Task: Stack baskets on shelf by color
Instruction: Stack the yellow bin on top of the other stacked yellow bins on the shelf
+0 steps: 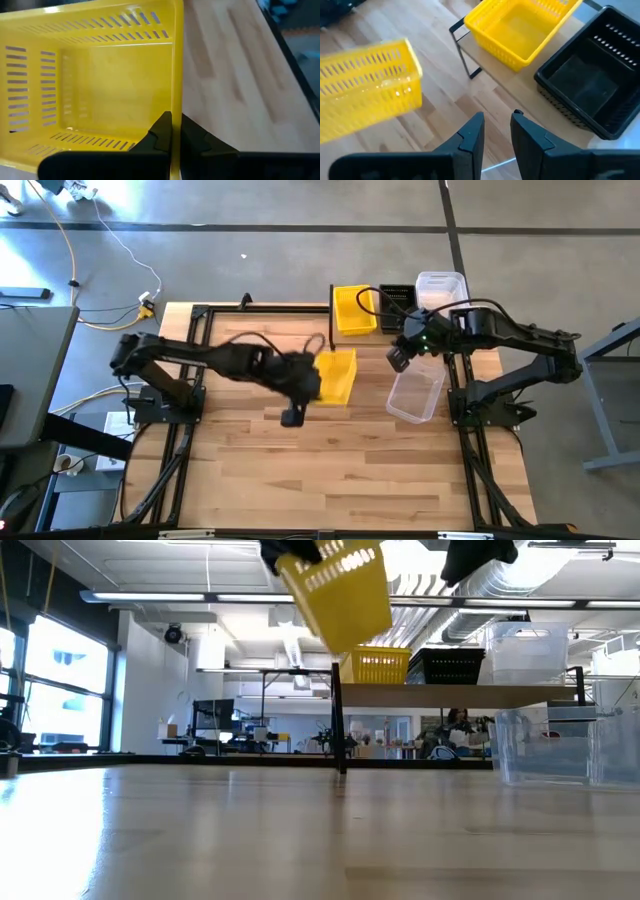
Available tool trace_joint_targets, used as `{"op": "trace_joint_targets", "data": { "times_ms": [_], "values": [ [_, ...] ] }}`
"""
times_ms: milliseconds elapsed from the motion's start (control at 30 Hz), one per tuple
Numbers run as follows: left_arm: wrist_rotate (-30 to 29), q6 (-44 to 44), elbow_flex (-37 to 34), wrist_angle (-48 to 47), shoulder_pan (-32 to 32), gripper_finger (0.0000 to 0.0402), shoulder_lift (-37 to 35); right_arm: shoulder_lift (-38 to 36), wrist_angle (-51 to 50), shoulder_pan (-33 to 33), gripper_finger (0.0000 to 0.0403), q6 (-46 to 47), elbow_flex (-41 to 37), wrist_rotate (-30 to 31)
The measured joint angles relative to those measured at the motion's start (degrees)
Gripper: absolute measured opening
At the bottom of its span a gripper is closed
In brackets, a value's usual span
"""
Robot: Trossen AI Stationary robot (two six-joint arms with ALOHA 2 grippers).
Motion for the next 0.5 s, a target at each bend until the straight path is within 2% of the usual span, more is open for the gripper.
{"op": "trace_joint_targets", "data": {
  "times_ms": [233,333,500],
  "values": [
    [-10.9,2.8,6.8,2.3,5.2,0.0,-1.4,0.0,-0.3,0.0,0.0083,2.6,0.0,3.9],
    [-15.5,5.7,8.7,7.5,7.9,0.0,-1.4,0.0,-0.3,0.0,0.0083,3.9,0.0,6.9],
    [-16.8,6.6,10.0,14.6,12.9,0.0,-1.4,0.0,-0.4,-0.2,0.0083,5.8,0.0,12.8]
  ]
}}
